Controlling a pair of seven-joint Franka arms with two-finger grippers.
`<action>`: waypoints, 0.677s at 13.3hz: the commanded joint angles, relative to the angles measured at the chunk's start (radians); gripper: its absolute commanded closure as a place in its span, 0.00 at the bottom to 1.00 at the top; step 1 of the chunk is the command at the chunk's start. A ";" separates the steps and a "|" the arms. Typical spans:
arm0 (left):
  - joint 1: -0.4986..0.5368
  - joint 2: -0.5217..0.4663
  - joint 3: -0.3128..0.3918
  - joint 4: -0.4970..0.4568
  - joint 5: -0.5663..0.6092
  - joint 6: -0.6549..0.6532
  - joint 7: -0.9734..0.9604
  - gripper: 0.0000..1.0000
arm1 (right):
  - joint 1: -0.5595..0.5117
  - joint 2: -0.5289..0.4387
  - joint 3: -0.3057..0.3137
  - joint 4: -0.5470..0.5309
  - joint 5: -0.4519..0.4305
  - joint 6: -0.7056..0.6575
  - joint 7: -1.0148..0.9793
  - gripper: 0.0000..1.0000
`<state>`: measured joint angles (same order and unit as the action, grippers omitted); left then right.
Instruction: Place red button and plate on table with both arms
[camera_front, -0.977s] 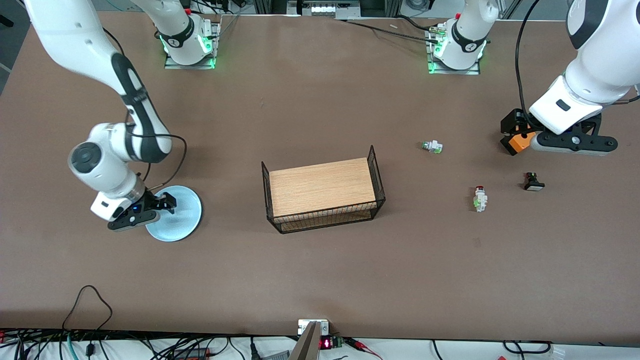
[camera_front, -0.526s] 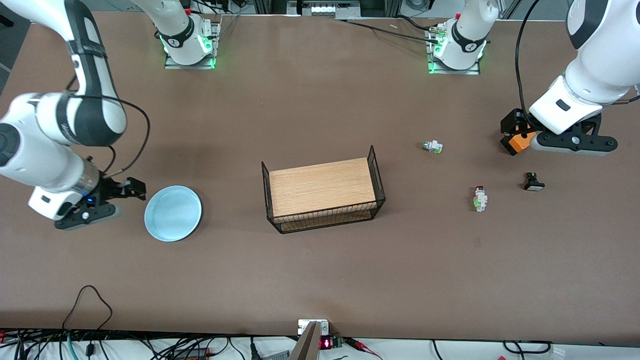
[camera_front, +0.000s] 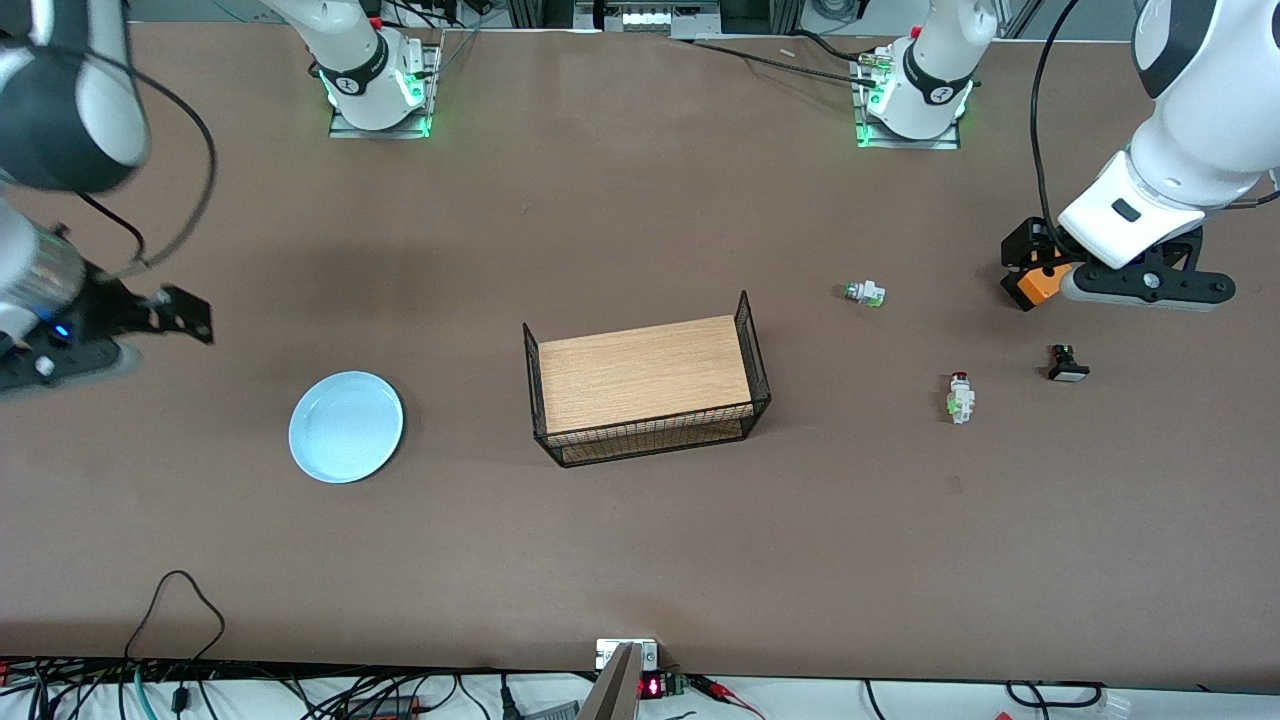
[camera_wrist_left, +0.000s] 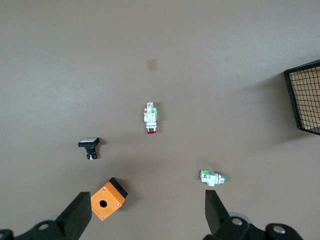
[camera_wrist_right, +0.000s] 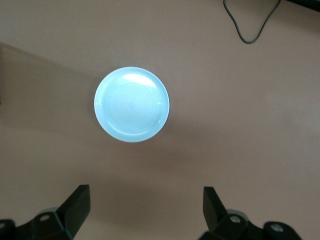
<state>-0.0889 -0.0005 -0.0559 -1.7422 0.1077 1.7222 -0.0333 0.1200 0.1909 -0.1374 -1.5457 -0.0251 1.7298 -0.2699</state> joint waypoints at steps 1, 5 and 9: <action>-0.003 0.008 -0.001 0.026 -0.011 -0.023 -0.008 0.00 | -0.003 -0.048 -0.007 -0.017 0.002 -0.053 0.026 0.00; -0.003 0.008 -0.001 0.026 -0.011 -0.023 -0.005 0.00 | -0.008 -0.123 -0.007 -0.034 -0.030 -0.205 0.173 0.00; -0.002 0.008 -0.001 0.027 -0.013 -0.018 0.003 0.00 | -0.078 -0.205 0.065 -0.091 -0.027 -0.217 0.222 0.00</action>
<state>-0.0891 -0.0005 -0.0559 -1.7422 0.1077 1.7222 -0.0333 0.0957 0.0435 -0.1401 -1.5846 -0.0406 1.5106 -0.0758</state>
